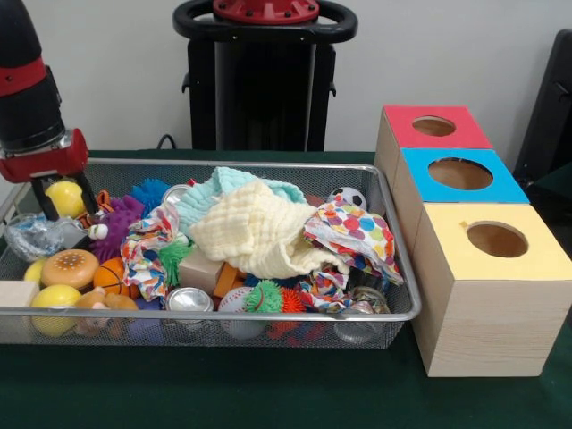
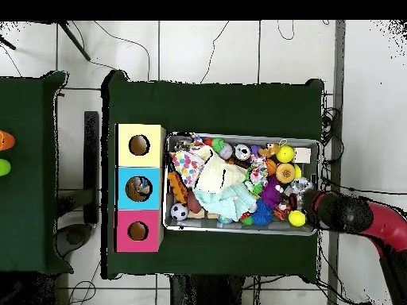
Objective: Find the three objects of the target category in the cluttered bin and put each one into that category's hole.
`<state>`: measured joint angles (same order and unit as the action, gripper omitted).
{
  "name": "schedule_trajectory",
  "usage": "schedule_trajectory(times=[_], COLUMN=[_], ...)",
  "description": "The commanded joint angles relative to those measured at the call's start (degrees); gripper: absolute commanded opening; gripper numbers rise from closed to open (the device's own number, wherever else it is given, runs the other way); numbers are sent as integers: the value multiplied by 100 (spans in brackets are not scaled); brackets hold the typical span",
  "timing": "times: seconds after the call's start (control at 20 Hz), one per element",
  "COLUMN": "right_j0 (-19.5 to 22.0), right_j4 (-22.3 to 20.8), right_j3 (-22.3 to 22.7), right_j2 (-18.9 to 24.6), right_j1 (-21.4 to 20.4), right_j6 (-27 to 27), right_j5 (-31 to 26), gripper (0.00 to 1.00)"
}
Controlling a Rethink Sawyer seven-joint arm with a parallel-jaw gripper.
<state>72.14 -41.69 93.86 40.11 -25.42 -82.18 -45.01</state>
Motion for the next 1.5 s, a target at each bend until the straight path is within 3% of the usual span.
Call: schedule_trajectory(times=[0.05,0.25,0.5,1.0,1.5], right_j0=[9,-20,69,-115,-213], right_j4=[151,212,-19,-378,-454], right_j3=[139,217,360,230,-244], right_j2=[12,3,-64,-199,-189], right_j1=[-438,-591,-428,-124,293], right_j6=[1077,1063,1043,736,809], right_j5=[-655,-697,-200,322,202], gripper=[100,100,100,100,100])
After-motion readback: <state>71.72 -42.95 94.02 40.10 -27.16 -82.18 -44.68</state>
